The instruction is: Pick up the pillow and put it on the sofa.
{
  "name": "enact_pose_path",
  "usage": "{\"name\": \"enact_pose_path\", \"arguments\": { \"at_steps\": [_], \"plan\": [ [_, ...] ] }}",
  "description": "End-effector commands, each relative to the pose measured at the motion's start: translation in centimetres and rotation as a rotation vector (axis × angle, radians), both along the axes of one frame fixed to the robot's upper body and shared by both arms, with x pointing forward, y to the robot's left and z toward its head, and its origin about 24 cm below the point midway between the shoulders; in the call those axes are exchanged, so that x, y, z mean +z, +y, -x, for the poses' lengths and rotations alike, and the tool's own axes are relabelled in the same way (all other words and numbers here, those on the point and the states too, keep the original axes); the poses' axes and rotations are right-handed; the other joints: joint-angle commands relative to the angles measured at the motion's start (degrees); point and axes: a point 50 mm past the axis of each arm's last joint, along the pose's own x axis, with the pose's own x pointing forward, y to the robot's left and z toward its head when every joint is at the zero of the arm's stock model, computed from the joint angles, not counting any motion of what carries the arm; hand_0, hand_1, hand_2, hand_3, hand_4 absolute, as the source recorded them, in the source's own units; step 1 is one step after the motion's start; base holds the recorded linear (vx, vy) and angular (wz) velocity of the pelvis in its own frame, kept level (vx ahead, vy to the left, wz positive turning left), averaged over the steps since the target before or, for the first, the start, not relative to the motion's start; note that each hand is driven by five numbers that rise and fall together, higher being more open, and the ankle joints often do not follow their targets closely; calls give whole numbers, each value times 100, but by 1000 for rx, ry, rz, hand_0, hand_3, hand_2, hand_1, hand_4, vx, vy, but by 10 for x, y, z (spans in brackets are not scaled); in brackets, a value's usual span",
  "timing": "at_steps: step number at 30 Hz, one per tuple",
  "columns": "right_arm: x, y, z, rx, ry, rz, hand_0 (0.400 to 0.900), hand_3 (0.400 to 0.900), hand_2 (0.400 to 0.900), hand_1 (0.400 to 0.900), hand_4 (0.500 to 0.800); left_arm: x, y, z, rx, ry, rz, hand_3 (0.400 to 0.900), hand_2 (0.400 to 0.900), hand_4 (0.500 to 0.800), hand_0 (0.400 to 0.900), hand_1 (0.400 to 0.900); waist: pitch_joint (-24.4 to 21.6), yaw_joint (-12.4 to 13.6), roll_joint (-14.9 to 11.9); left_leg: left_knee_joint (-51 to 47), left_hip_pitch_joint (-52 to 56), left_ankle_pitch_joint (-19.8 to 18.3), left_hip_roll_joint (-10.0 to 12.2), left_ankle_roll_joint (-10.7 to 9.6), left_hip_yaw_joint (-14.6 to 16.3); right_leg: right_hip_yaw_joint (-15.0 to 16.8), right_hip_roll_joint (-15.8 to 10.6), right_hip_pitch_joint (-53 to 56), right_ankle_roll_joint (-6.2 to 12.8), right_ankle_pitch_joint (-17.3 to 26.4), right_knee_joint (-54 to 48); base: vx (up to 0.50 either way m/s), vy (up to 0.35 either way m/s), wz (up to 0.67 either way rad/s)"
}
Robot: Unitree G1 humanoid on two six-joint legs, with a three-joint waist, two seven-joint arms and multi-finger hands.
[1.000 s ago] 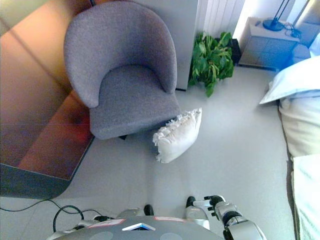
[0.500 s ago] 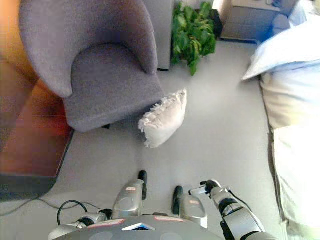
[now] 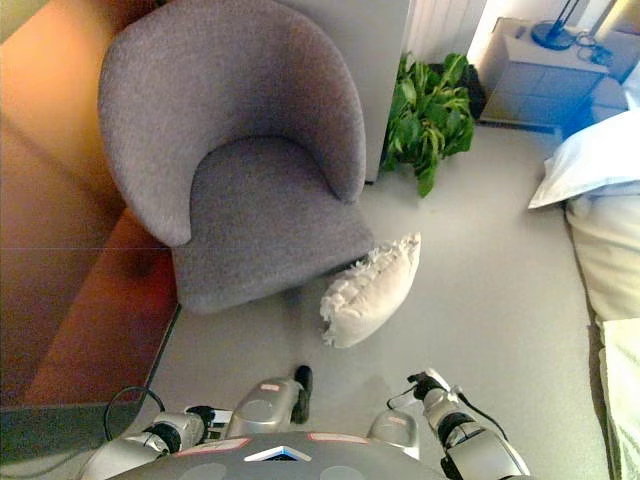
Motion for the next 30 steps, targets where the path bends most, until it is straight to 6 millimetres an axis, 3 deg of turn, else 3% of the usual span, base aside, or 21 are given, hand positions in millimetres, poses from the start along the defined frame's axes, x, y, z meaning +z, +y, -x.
{"name": "enact_pose_path", "arguments": {
  "at_steps": [1, 2, 6, 17, 27, 28, 30],
  "plan": [
    [31, -27, -50, 146, -218, 329, 900, 900, 900, 900, 800, 12, 6, -32, 66, -76, -45, 900, 900, 800, 900, 900, 681, -324, -208, 658, -970, -235, -304, 235, -185, -37, -147, -1294, 206, 1621, -1683, -241, -251, 34],
    [40, -33, -60, 182, -266, 422, 900, 900, 900, 900, 800, 14, 5, -38, 87, -106, -40, 900, 900, 800, 900, 900, 823, -332, -248, 1030, -1142, -510, -334, 277, -145, -110, -248, -1311, 241, 1629, -1779, -159, -229, 12],
    [63, -41, -85, 318, -422, 614, 900, 900, 900, 900, 800, 9, 2, -28, 130, -105, -31, 900, 900, 800, 900, 900, 955, -226, -259, 1669, -1555, -693, -244, 218, -75, -255, -294, -1146, 227, 1305, -1634, 58, -161, 7],
    [149, -46, -166, 310, -817, 779, 900, 900, 900, 900, 800, 9, -3, -33, 162, -137, 7, 900, 900, 800, 900, 900, 1426, -109, -15, 2274, -2177, -970, -212, 60, -187, -210, -462, -1810, 174, 956, -910, -11, 4, 7],
    [207, -38, -205, 408, -975, 834, 900, 900, 900, 900, 800, 10, -3, -35, 203, -146, 37, 900, 900, 800, 900, 900, 1695, -45, 165, 3112, -2866, -1271, -264, 107, -216, -61, -415, -2494, 36, 531, 45, -1, 35, 4],
    [213, -37, -208, 411, -996, 831, 900, 900, 900, 900, 800, 10, -4, -33, 204, -140, 43, 900, 900, 800, 900, 900, 1735, -14, 215, 3310, -2911, -1489, -250, 88, -257, -5, -379, -2572, 72, 304, 313, 55, 36, 2],
    [222, -36, -212, 411, -1016, 825, 900, 900, 900, 900, 800, 9, -3, -31, 204, -135, 50, 900, 900, 800, 900, 900, 1766, 0, 242, 3408, -3015, -1513, -256, 99, -266, 13, -372, -2678, 53, 253, 442, 30, 16, 1]
  ]
}}
